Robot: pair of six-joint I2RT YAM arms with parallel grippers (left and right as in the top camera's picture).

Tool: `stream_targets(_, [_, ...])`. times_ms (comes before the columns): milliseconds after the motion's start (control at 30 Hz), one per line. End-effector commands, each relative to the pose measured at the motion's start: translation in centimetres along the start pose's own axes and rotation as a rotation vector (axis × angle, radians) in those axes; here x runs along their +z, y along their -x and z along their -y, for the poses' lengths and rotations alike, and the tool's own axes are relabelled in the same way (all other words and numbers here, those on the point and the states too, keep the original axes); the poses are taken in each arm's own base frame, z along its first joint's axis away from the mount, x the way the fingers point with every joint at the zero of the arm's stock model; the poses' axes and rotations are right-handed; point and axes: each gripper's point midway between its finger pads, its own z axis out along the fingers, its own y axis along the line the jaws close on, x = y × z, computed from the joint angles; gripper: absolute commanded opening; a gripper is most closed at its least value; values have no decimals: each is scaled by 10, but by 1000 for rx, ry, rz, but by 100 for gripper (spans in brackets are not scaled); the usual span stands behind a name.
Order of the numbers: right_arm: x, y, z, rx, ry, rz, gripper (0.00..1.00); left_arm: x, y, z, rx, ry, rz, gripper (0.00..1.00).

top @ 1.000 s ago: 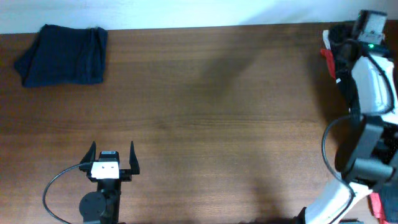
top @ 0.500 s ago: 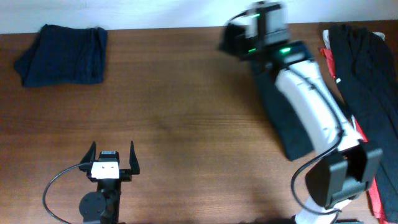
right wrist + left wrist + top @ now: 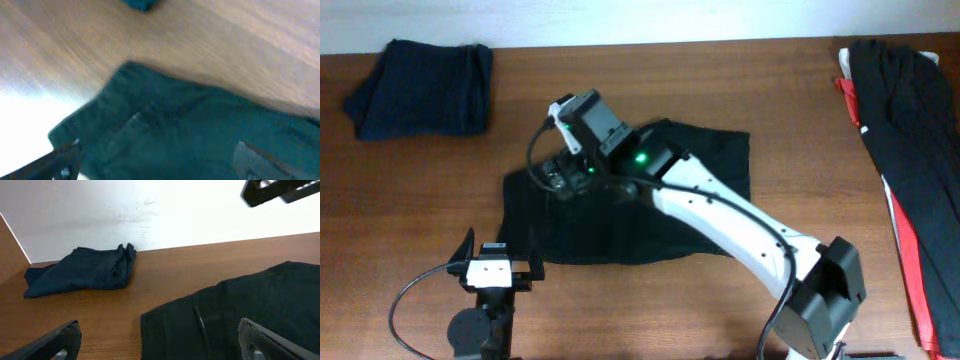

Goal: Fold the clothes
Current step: 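Drag the black pants leftward with the right gripper, spreading them flat, then lower the pants onto the table center, open the right gripper, withdraw right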

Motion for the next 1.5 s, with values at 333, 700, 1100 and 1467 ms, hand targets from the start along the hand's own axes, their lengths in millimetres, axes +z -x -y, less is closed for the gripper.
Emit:
stream_targets(333, [-136, -160, 252, 651, -436, -471, 99, 0, -2, 1, 16, -3, -4, 99])
stream_targets(700, [-65, -286, 205, 833, -170, -688, 81, 0, -2, 1, 16, -3, -4, 99])
stream_targets(1100, [-40, -324, 189, 884, -171, -695, 53, 0, -2, 1, 16, -3, -3, 99])
stream_targets(1467, [-62, -317, 222, 924, -366, -684, 4, 0, -2, 1, 16, -3, -4, 99])
